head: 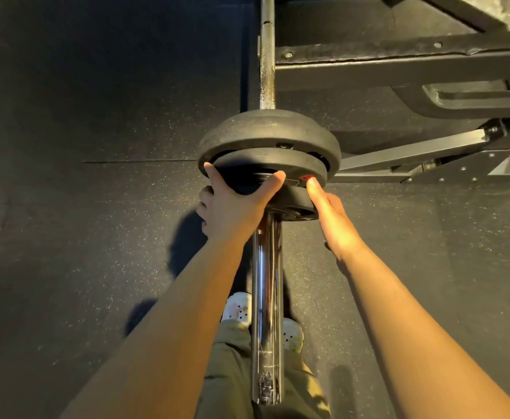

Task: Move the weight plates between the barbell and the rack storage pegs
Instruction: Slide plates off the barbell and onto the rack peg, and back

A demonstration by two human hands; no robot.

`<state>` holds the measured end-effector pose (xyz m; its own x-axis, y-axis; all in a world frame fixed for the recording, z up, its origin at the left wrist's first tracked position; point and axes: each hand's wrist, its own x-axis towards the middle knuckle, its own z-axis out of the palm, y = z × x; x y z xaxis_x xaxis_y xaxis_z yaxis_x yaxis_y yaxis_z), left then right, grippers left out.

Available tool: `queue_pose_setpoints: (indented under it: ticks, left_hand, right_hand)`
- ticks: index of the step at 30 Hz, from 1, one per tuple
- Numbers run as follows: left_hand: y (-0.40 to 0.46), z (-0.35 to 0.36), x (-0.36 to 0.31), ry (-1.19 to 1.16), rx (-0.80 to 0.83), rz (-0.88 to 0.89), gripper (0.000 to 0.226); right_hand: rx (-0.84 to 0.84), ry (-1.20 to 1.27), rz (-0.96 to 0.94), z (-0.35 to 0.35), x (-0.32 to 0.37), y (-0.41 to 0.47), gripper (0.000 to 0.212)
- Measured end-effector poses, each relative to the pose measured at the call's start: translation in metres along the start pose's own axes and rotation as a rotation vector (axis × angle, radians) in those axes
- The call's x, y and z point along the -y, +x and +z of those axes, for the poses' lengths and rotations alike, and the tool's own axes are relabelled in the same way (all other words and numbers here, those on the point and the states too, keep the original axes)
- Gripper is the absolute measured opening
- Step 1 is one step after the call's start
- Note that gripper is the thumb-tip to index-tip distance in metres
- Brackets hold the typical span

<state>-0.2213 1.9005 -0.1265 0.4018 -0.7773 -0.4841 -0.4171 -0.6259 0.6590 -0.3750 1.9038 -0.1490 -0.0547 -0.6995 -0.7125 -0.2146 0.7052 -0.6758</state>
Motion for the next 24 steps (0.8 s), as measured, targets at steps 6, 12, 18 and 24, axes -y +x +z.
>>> queue_pose_setpoints:
  ticks: [6, 12, 18, 24]
  left_hand:
    - [0.011, -0.004, 0.022, -0.277, 0.055, -0.012, 0.119]
    - [0.020, -0.017, 0.058, -0.559, 0.298, -0.269, 0.106]
    - [0.021, -0.016, 0.067, -0.524, -0.047, -0.211, 0.055]
    - [-0.002, -0.006, 0.043, -0.017, -0.086, 0.528, 0.033]
  right_hand:
    - [-0.186, -0.290, -0.224, 0.005, -0.004, -0.008, 0.060]
    - [-0.203, -0.646, -0.580, 0.003, -0.015, -0.029, 0.058]
    - [-0.280, -0.742, -0.789, 0.019, -0.025, -0.036, 0.058]
    - [-0.336, -0.716, -0.790, 0.019, -0.032, -0.030, 0.055]
